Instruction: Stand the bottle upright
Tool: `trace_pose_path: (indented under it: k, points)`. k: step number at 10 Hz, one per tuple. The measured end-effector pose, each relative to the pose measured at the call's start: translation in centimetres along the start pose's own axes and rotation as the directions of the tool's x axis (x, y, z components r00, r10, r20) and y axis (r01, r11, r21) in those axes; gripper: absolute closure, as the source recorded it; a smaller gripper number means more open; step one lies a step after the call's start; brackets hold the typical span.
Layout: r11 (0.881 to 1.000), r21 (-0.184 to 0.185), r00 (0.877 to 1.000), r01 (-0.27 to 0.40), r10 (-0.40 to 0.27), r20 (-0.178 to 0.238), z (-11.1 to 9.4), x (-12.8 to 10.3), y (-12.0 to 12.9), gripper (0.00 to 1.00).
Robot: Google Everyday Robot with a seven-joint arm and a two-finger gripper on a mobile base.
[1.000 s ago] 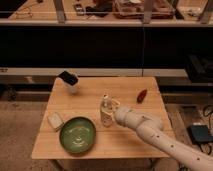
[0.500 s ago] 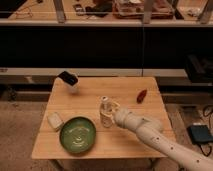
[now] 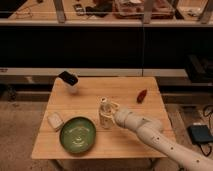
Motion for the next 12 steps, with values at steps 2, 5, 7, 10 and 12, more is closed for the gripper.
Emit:
trace_pose_path:
  k: [2,5,7,10,12]
  points:
    - [1.0,-0.003,1.0,0.004,-0.004,0.0,-0.1,-0.1,0.2,0.2]
    - [1.0,0.001,1.0,0.009,-0.009,0.001,-0.2,0.1,0.2,0.2]
    - [0.999,0.043,1.0,0.014,-0.014,-0.005,0.2,1.0,-0.9,0.2]
    - [0.974,0.215,0.997,0.068,-0.06,-0.043,0.9,3.8,-5.1,0.2]
    - [0.937,0.326,0.99,0.127,-0.099,-0.1,0.2,5.9,-7.4,0.2]
